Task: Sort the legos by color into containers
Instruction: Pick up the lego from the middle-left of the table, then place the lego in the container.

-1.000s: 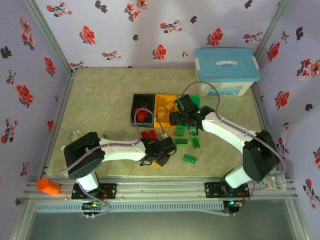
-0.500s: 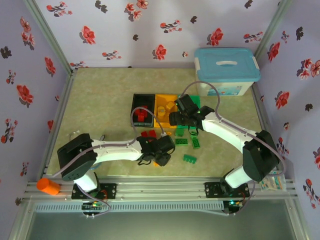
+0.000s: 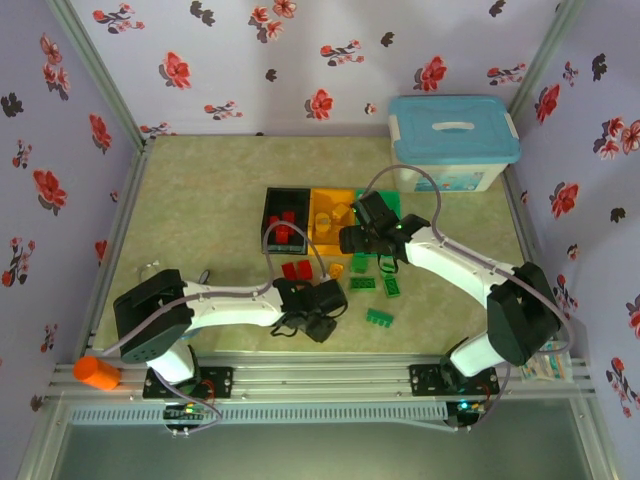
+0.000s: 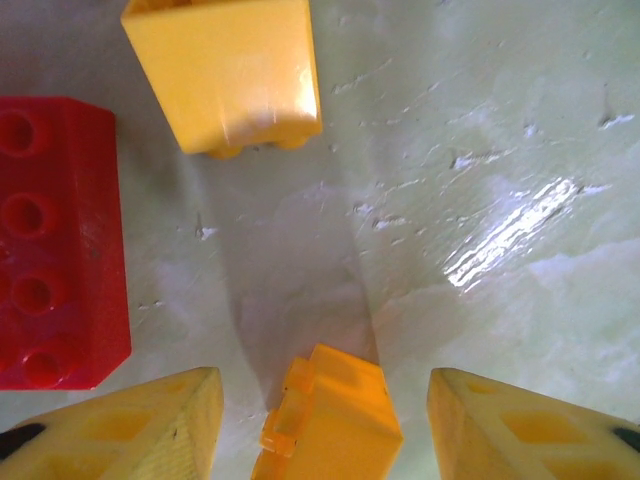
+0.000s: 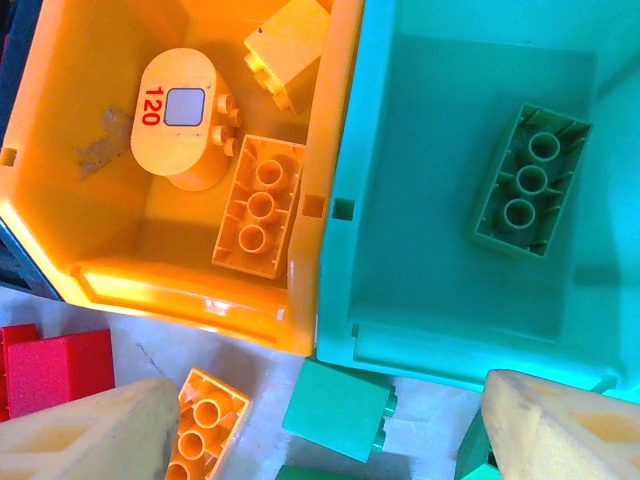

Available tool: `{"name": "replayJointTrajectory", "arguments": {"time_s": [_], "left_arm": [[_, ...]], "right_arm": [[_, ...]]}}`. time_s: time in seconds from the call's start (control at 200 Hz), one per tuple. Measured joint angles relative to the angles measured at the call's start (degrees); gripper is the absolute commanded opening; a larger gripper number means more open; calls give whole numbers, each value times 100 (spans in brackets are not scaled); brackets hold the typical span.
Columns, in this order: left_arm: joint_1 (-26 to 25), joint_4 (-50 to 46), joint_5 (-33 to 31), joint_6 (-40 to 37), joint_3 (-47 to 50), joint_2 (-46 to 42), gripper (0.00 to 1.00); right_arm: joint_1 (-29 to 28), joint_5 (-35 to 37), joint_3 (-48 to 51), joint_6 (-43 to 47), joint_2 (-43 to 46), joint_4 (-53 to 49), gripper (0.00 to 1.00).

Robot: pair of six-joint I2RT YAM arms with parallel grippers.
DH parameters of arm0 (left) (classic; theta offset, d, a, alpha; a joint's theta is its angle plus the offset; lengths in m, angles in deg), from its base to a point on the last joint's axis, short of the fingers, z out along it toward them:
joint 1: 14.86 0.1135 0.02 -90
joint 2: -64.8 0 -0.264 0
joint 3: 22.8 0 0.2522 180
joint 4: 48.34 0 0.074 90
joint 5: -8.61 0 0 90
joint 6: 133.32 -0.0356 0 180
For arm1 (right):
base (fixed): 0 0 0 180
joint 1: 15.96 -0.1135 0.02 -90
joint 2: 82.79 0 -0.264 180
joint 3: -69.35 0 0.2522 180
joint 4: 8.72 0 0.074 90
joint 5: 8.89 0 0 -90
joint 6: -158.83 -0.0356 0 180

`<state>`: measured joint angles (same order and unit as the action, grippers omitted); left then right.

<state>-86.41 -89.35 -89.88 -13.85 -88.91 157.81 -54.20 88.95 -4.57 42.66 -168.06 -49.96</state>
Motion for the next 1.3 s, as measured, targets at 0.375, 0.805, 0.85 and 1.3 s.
{"name": "replayJointTrajectory", "arguments": {"time_s": [0.375,0.805,0.85,1.3], "left_arm": [[-98,-120,7,59,46,2,29],[48,-201,-94,57,-26,-400,25],[179,-188,-96,31,-83,-551,25],[2094,568,70,-157,-1799,-190,24]], "right_arm": [[0,-33,24,-2,9,31,79],[0,20,31,-2,131,28,78],[0,72,33,-4,192,28,78],[304,741,522,-249,1161,26,79]]}}
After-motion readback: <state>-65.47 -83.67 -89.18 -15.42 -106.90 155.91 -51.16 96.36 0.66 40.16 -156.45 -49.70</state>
